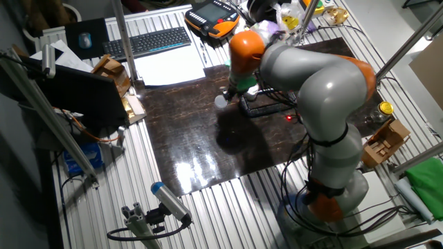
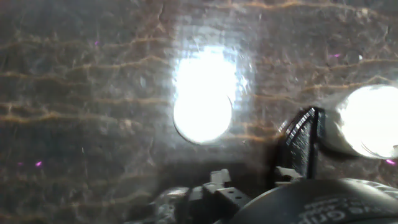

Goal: Screw the lid onto the jar

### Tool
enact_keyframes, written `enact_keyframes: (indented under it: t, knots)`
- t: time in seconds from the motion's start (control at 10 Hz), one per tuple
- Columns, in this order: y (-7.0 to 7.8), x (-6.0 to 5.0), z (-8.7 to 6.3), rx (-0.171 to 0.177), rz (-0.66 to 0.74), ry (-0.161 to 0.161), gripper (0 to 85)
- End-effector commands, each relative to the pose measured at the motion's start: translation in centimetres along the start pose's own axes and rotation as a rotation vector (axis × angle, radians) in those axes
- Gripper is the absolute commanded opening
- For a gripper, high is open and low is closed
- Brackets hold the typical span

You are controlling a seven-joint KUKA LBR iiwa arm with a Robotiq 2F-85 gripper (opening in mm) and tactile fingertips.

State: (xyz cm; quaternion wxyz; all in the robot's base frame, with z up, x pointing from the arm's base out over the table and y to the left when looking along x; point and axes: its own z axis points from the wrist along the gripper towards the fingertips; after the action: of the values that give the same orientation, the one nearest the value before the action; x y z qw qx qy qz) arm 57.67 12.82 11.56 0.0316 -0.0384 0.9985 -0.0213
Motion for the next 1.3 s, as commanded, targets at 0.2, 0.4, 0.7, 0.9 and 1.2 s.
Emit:
enact_keyframes:
  t: [0.2, 0.4, 0.7, 0.9, 1.2]
  knots:
    - [1.2, -0.9, 1.3, 0.007, 0.009, -0.001, 57.3]
    - [2.4, -1.4, 2.9, 0.013, 0.03, -0.001, 61.0]
    - [3.0, -2.0, 4.3, 0.024, 0.084, 0.001, 70.7]
    - [3.2, -2.4, 4.9, 0.027, 0.112, 0.013, 75.3]
    - [3.3, -2.8, 6.3, 0.013, 0.119, 0.031, 76.0]
